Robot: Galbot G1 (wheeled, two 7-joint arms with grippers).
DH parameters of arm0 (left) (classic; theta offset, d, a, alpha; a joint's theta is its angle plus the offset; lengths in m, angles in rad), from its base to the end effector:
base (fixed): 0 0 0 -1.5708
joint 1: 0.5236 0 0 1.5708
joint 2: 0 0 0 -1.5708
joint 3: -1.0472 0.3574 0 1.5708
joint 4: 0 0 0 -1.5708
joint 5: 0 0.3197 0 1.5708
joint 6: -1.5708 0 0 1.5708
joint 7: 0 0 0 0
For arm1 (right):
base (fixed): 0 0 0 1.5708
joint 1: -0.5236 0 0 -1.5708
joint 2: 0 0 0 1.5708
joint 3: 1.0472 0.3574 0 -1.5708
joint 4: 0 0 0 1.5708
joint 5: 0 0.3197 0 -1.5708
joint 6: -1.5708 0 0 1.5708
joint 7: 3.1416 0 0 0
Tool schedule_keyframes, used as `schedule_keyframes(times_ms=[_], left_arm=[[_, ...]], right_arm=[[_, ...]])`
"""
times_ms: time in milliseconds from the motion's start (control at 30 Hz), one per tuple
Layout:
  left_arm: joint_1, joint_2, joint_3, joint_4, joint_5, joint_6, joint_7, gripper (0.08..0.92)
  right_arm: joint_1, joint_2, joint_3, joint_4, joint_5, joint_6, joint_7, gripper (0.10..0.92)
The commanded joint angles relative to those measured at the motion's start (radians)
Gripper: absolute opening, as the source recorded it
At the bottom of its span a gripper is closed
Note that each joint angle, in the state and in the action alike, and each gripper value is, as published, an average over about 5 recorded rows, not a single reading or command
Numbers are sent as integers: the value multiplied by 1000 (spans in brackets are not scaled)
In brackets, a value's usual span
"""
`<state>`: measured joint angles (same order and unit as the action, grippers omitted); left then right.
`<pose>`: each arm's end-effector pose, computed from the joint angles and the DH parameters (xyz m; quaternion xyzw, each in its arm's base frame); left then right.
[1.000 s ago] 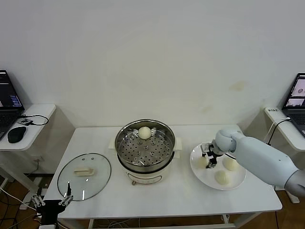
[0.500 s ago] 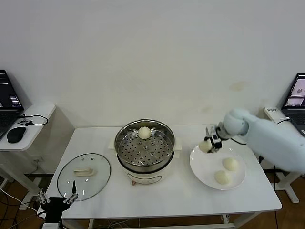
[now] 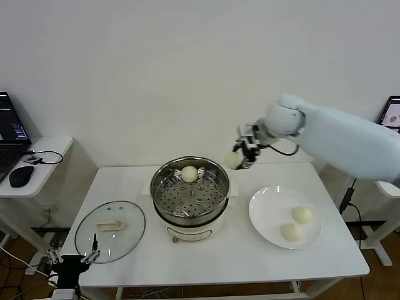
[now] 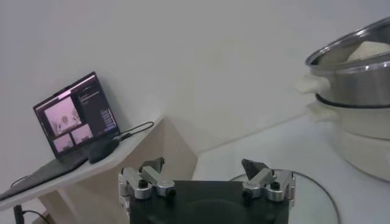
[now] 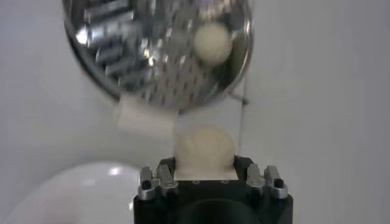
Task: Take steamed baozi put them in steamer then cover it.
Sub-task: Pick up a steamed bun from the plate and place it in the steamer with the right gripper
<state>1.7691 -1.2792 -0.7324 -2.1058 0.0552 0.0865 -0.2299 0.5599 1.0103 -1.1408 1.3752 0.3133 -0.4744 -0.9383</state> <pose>0.0897 0.1105 -0.3052 0.1166 -0.9646 -0.2167 0.0946 0.5220 0.0414 -0.0104 0.5097 -0.5854 0.5789 0.2497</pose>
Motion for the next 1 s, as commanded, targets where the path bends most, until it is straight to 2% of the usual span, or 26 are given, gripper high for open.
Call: schedule_keyframes(times_ms=[33,333,767,1000], left_arm=[[1,-5,-6,-1,-1,-2,-1,823],[7,-13,-10,-1,8,-11,-5,823],[2,-11,-15,30,15,-29,-6,823],[-1,-9,-16,36,15,-34,-5,823]], right_arm=[[-1,257,-28,-101,100,-76,42,611],[-151,421,2,-295,75,-111,55,613],[-233,524,24,-420,20,-146,83,611],[-244,527,23,-423,16,-151,83,632]])
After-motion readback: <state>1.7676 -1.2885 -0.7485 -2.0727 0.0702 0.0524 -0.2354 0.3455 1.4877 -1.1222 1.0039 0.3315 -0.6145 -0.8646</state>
